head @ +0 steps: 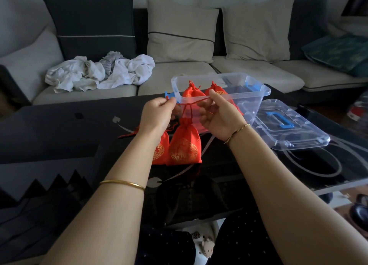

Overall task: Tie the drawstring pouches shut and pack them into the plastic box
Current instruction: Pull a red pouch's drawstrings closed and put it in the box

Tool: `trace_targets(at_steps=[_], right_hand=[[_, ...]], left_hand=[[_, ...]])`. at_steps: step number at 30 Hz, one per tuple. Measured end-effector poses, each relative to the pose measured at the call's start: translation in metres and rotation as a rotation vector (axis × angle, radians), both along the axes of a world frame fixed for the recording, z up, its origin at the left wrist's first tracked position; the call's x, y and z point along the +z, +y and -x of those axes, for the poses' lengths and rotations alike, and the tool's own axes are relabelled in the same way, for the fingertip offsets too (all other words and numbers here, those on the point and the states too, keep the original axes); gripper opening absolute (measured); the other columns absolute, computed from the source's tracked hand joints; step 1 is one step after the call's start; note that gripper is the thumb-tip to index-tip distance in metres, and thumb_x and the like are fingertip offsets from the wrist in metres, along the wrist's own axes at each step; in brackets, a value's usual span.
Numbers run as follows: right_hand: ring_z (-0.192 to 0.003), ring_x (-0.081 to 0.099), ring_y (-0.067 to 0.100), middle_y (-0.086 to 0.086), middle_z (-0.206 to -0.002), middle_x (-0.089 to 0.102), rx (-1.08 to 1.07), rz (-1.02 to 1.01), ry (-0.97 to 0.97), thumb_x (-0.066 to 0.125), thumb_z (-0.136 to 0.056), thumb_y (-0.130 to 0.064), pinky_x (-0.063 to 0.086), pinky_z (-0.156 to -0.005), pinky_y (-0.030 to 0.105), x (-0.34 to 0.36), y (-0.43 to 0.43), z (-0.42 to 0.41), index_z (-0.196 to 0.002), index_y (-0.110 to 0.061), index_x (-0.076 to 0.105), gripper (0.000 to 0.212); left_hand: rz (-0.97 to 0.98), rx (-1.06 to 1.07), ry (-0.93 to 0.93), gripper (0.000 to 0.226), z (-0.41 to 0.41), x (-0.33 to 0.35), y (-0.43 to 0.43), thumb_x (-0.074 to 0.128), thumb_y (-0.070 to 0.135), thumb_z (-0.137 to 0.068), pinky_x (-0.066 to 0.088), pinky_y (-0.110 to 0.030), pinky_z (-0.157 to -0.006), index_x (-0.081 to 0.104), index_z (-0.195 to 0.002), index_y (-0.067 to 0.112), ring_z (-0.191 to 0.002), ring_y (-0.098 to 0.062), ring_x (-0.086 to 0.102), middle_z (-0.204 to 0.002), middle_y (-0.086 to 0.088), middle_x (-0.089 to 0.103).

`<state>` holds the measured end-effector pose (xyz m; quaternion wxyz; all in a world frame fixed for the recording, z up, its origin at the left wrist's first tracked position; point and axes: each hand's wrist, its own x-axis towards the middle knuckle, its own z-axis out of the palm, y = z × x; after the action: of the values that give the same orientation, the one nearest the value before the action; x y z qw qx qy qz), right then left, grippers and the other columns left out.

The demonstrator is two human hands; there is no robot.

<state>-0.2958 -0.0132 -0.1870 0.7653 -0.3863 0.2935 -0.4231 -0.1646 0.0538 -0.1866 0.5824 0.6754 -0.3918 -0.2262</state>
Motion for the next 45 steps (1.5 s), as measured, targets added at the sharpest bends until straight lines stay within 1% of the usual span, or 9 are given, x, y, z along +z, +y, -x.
trace_targets(at_steps=[2, 5, 8, 15, 18, 23, 27, 36, 45], right_hand=[[-0.050, 0.061, 0.009, 0.002, -0.068, 0.067, 0.072, -0.111, -0.147, 0.043, -0.098, -0.031, 0.046, -0.051, 0.019, 0.000, 0.001, -0.001, -0.061, -0.013, 0.046, 0.042], [-0.050, 0.063, 0.011, 0.003, -0.064, 0.067, 0.096, -0.194, -0.184, 0.038, -0.100, -0.032, 0.048, -0.050, 0.017, -0.002, 0.002, -0.005, -0.063, -0.014, 0.045, 0.041], [-0.047, 0.052, 0.008, -0.003, -0.051, 0.055, 0.026, -0.222, -0.094, 0.041, -0.099, -0.033, 0.044, -0.046, 0.017, -0.005, 0.001, -0.009, -0.064, -0.016, 0.047, 0.039], [-0.050, 0.038, 0.009, -0.002, -0.051, 0.045, -0.064, -0.260, 0.015, 0.040, -0.099, -0.029, 0.037, -0.039, 0.015, -0.017, -0.007, -0.005, -0.062, -0.016, 0.044, 0.040], [-0.048, 0.038, 0.010, -0.001, -0.056, 0.044, -0.137, -0.237, 0.052, 0.041, -0.099, -0.025, 0.037, -0.041, 0.017, -0.016, -0.008, -0.005, -0.063, -0.016, 0.044, 0.038], [-0.044, 0.047, 0.011, 0.004, -0.060, 0.054, -0.220, 0.054, 0.151, 0.046, -0.097, -0.023, 0.041, -0.046, 0.022, -0.010, -0.009, -0.005, -0.066, -0.012, 0.051, 0.033], [-0.048, 0.052, 0.010, 0.003, -0.066, 0.067, -0.161, 0.294, 0.132, 0.045, -0.098, -0.024, 0.042, -0.046, 0.020, -0.001, -0.002, -0.010, -0.069, -0.010, 0.053, 0.033], [-0.037, 0.042, 0.010, 0.002, -0.059, 0.058, -0.133, 0.420, 0.395, 0.037, -0.099, -0.036, 0.032, -0.039, 0.020, 0.000, -0.002, -0.012, -0.077, -0.009, 0.056, 0.040], [-0.049, 0.058, 0.013, 0.010, -0.068, 0.061, -0.035, 0.588, 0.558, 0.044, -0.088, 0.006, 0.049, -0.045, 0.019, 0.000, 0.002, -0.005, -0.088, -0.004, 0.052, 0.013]], left_hand=[[-0.044, 0.059, 0.068, 0.036, -0.001, 0.000, -0.003, 0.047, 0.023, -0.092, 0.044, -0.029, -0.066, 0.054, -0.059, 0.012, -0.069, -0.015, 0.060, -0.077, -0.003, 0.068], [0.050, -0.046, 0.521, 0.037, 0.000, 0.003, -0.003, 0.042, 0.023, -0.095, 0.046, -0.028, -0.071, 0.040, -0.059, 0.016, -0.077, -0.016, 0.066, -0.085, -0.006, 0.070], [0.215, -0.142, 0.817, 0.039, 0.002, 0.001, -0.002, 0.038, 0.024, -0.098, 0.050, -0.026, -0.069, 0.037, -0.060, 0.016, -0.061, -0.015, 0.067, -0.059, -0.001, 0.064], [0.327, -0.010, 0.948, 0.041, 0.000, -0.003, -0.007, 0.038, 0.021, -0.099, 0.054, -0.029, -0.059, 0.034, -0.058, 0.014, -0.040, -0.012, 0.036, -0.041, 0.003, 0.034], [0.267, -0.006, 0.855, 0.040, 0.001, -0.003, -0.011, 0.038, 0.017, -0.098, 0.051, -0.027, -0.051, 0.036, -0.058, 0.014, -0.038, -0.011, 0.035, -0.040, 0.004, 0.034], [0.056, -0.170, 0.222, 0.026, 0.002, -0.006, -0.008, 0.057, 0.018, -0.092, 0.053, -0.025, -0.052, 0.064, -0.069, 0.010, -0.048, -0.008, 0.054, -0.055, 0.003, 0.057], [-0.009, -0.319, -0.113, 0.018, 0.002, -0.005, -0.003, 0.072, 0.021, -0.080, 0.051, -0.025, -0.059, 0.072, -0.064, 0.029, -0.051, -0.005, 0.058, -0.061, 0.007, 0.067], [-0.027, -0.323, -0.047, 0.014, 0.001, -0.009, -0.011, 0.069, 0.021, -0.083, 0.049, -0.026, -0.058, 0.069, -0.069, 0.020, -0.052, -0.006, 0.057, -0.057, 0.007, 0.063], [-0.018, -0.259, 0.024, 0.014, -0.002, -0.011, -0.013, 0.062, 0.015, -0.087, 0.049, -0.026, -0.056, 0.061, -0.073, 0.020, -0.051, -0.008, 0.057, -0.054, 0.009, 0.060]])
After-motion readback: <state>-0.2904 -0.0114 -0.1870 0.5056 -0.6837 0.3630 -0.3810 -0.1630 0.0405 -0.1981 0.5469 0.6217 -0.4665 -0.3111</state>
